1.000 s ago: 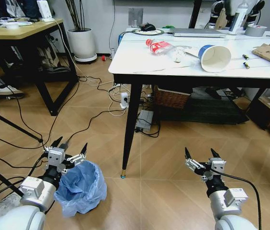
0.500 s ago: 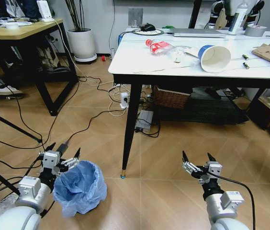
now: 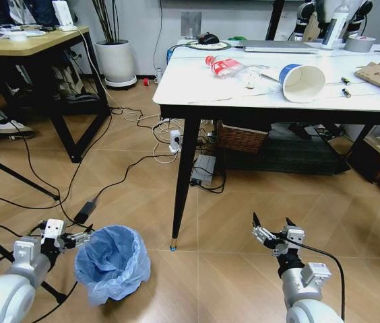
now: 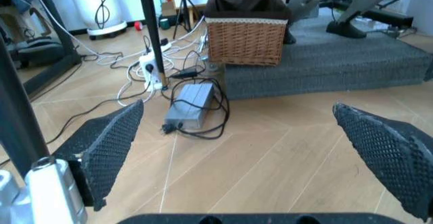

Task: Pick up the trash bin and place the trash from the table into it.

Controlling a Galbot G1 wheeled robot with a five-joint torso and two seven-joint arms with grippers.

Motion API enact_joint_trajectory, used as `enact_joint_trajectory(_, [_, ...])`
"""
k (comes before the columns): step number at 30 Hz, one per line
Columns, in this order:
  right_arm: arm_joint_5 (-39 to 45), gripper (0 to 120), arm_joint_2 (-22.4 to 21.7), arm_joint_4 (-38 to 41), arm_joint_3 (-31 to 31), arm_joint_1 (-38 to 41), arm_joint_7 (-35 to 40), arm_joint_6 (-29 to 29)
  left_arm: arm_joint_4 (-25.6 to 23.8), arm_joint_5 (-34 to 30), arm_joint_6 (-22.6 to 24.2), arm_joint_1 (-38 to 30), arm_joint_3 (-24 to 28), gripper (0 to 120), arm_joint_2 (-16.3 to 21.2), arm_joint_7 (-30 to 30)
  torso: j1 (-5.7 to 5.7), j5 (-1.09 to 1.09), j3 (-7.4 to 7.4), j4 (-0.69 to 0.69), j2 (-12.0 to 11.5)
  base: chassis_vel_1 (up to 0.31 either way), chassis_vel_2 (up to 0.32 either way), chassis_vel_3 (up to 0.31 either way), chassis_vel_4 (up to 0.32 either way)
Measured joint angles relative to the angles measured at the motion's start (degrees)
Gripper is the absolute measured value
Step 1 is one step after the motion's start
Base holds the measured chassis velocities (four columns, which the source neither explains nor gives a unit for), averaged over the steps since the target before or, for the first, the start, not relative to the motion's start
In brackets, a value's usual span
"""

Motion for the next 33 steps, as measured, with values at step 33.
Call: enact_joint_trajectory(33, [-5.7, 100, 0.4, -5.4, -1.5, 1.0, -0.4, 3.2, 15.8, 5.6, 2.9, -6.2, 5.7, 100, -0.1, 7.0, 0.02, 0.0, 0.11, 0.0, 0.1, 0.0, 0.0, 0.0, 0.0])
